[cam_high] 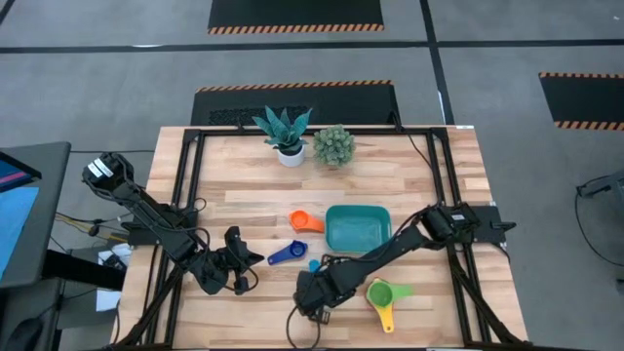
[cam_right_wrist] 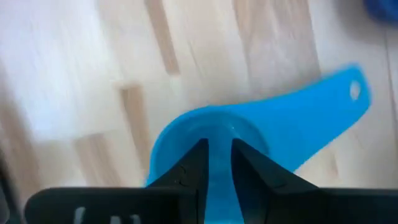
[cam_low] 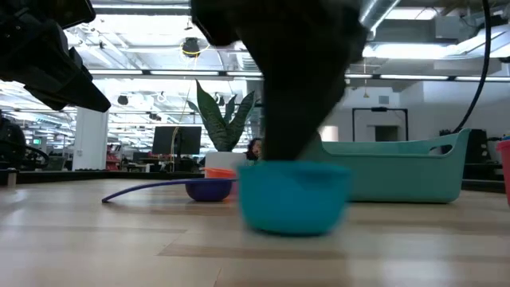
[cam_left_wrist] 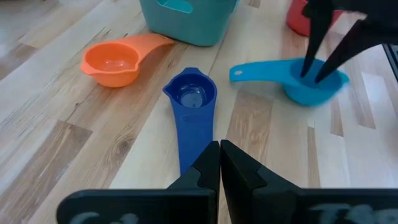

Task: Nest measuring cups in basket
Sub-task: Stack the light blue measuring cup on top of the green measuring cup

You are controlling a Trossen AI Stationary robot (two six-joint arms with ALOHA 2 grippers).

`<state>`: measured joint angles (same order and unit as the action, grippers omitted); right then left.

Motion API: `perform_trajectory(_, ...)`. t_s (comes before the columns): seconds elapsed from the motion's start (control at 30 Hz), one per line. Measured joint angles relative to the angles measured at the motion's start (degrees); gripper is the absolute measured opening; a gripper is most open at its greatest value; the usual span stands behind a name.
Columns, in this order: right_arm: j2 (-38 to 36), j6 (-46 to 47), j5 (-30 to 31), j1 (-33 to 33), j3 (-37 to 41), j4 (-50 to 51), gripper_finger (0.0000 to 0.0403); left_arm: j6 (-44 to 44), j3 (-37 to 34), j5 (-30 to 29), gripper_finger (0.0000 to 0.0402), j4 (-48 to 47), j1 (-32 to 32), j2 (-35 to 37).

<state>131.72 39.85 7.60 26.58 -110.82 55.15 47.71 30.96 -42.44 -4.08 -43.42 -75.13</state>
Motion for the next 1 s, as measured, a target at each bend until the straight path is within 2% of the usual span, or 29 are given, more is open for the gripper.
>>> perform_trajectory(0.3, 0.0, -5.7, 0.6, 0.3, -3.6, 2.9, 0.0091, 0.3, 0.0, 0.0, 0.0, 0.0, 0.0, 0.0)
perform_trajectory(0.43, 0.0, -6.1, 3.9, 0.5, -3.6, 2.7, 0.0091, 0.3, 0.0, 0.0, 0.0, -0.1, 0.0, 0.0)
perform_trajectory(0.53, 0.0, -7.7, 7.0, 0.4, -3.6, 1.0, 0.0091, 0.2, 0.0, 0.0, 0.0, -0.1, 0.0, 0.0)
perform_trajectory(0.7, 0.2, -13.4, 7.4, -0.2, -3.6, -3.5, 0.0091, 0.2, 0.0, 0.0, 0.0, -0.1, 0.0, 0.0)
perform_trajectory(1.0, 0.8, -14.9, 5.6, -1.7, -2.3, -3.2, 0.0133, 0.1, 0.0, 0.0, 0.0, -0.2, 0.0, 0.0)
